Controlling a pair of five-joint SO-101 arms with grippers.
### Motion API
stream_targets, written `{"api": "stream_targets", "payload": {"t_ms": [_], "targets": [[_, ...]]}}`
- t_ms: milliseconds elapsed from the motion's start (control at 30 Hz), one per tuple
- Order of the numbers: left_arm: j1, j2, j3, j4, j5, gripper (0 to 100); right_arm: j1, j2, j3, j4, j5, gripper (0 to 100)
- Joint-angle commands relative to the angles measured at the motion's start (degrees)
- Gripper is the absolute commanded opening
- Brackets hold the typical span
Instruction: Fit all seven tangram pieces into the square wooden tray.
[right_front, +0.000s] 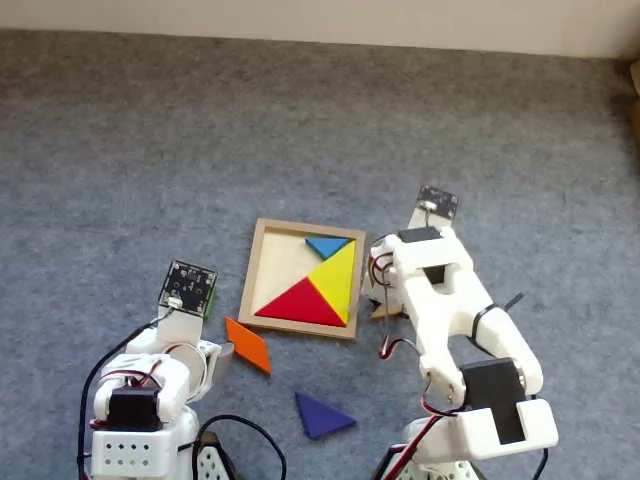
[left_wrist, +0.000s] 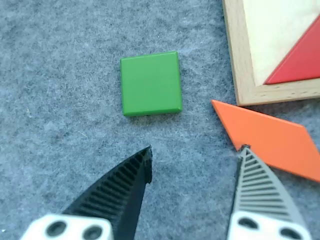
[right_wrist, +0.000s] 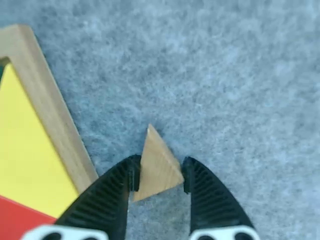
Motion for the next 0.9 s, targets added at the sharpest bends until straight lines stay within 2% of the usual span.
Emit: {"api": "stream_targets", "payload": {"t_ms": [0, 233, 333, 467, 700, 867], "targets": [[-0.4, 0.0, 1.1, 0.2, 0.4, 26, 0.1, -2.2, -0.3, 2.6, 1.0, 3.2], [-0.4, 0.0, 1.1, 0.2, 0.4, 26, -0.7, -14.6, -1.9, 6.3, 1.0, 3.2], [-0.4, 0.0, 1.1, 0.2, 0.4, 26, -2.2, -16.7, -2.2, 6.3, 5.9, 3.2], [-0.4, 0.0, 1.1, 0.2, 0.4, 26, -6.5, -16.6, -3.6, 5.3, 11.3, 3.2], [-0.4, 0.0, 1.1, 0.2, 0.4, 26, -13.8, -16.1, -7.5, -1.9, 14.9, 3.2], [-0.4, 0.0, 1.1, 0.2, 0.4, 26, -18.5, -8.9, -11.2, -7.2, 16.4, 2.9]]}}
